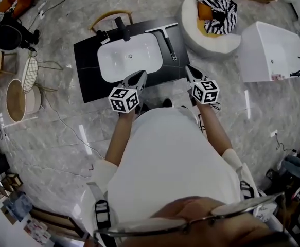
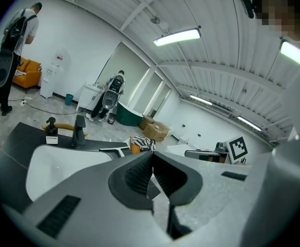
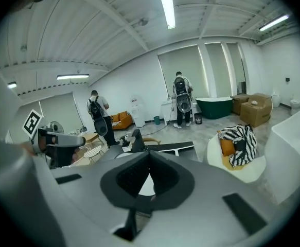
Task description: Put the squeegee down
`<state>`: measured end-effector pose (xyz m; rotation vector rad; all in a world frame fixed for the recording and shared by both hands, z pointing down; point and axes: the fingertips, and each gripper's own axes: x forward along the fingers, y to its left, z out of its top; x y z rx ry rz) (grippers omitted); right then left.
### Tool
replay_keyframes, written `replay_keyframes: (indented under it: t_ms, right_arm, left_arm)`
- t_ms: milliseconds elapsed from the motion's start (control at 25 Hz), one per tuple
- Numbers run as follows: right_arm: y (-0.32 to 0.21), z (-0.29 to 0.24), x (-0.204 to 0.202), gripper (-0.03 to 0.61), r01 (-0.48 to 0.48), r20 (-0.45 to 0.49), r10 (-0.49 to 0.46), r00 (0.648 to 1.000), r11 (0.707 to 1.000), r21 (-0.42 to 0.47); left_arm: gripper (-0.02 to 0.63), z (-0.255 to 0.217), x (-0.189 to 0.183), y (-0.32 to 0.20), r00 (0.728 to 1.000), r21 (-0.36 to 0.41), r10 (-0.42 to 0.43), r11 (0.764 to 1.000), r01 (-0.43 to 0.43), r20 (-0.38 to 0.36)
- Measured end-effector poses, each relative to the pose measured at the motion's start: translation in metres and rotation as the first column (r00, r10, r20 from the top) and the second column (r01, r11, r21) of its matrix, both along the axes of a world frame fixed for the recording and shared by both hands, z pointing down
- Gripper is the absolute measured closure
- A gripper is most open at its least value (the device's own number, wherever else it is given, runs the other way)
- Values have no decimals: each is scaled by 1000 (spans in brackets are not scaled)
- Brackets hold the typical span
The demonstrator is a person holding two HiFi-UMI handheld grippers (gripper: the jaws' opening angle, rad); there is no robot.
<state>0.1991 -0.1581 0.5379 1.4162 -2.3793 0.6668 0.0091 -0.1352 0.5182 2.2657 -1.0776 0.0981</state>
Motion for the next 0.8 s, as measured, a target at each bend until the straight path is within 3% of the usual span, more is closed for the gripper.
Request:
replay_keyframes:
  t_ms: [800]
  right_arm:
    - [-5, -1, 6, 574, 71, 5, -71, 997, 997, 5]
  left_arm:
    - [609, -1, 0, -1, 998, 1, -68, 998, 68, -4]
